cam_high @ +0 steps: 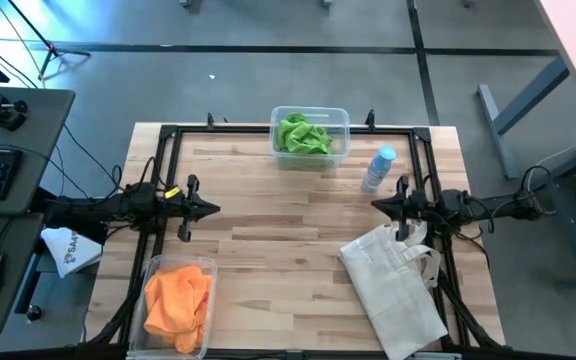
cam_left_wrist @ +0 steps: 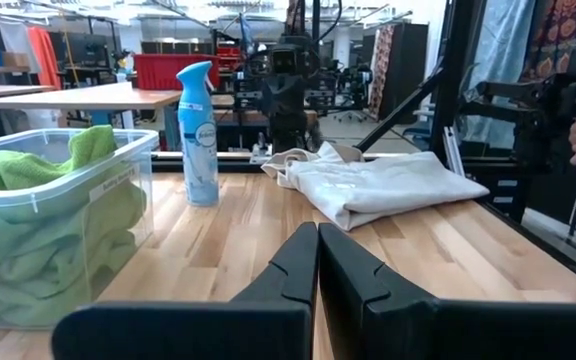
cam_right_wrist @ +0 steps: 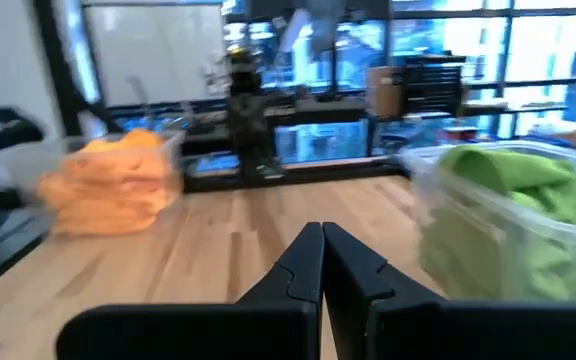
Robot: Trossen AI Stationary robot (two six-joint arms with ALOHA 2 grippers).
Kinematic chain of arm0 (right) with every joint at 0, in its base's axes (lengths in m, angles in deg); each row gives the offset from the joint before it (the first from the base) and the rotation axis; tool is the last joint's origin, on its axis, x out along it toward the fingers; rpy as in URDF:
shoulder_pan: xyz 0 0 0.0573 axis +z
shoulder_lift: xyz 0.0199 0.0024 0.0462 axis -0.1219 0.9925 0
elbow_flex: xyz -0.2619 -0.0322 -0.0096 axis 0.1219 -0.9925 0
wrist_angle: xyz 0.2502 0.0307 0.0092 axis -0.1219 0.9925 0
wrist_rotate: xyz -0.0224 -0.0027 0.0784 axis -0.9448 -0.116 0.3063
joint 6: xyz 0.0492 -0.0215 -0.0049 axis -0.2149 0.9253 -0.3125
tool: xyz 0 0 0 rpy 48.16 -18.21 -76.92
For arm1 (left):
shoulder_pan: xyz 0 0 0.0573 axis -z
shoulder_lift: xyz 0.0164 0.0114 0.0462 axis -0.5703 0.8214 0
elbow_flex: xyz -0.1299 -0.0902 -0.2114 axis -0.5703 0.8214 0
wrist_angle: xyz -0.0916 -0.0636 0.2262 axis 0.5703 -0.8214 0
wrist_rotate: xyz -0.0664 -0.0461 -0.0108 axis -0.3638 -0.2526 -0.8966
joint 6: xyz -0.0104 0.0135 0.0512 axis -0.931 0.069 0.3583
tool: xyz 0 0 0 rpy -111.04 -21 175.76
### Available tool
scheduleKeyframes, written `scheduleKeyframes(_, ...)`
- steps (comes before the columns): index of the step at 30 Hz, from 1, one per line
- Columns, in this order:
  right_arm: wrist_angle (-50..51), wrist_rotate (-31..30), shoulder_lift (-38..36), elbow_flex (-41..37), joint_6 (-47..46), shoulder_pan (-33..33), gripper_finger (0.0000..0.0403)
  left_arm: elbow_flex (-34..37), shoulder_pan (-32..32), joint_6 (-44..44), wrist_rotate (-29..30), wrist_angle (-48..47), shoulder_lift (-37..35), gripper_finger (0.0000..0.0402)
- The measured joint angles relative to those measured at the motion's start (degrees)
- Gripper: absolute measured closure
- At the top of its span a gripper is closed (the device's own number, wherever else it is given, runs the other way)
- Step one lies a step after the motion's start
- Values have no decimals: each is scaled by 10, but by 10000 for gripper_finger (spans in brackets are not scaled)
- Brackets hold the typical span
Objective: Sort microfiber towel by color & place in baskets
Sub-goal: Return to Home Position
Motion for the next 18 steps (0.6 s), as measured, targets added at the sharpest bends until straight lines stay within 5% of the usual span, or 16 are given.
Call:
scheduleKeyframes(5,5,52,3,0,19,-3,403,0,0,0,1,0,0,401)
scheduleKeyframes(18,5,54,14,0,47,-10,403,0,0,0,1,0,0,401)
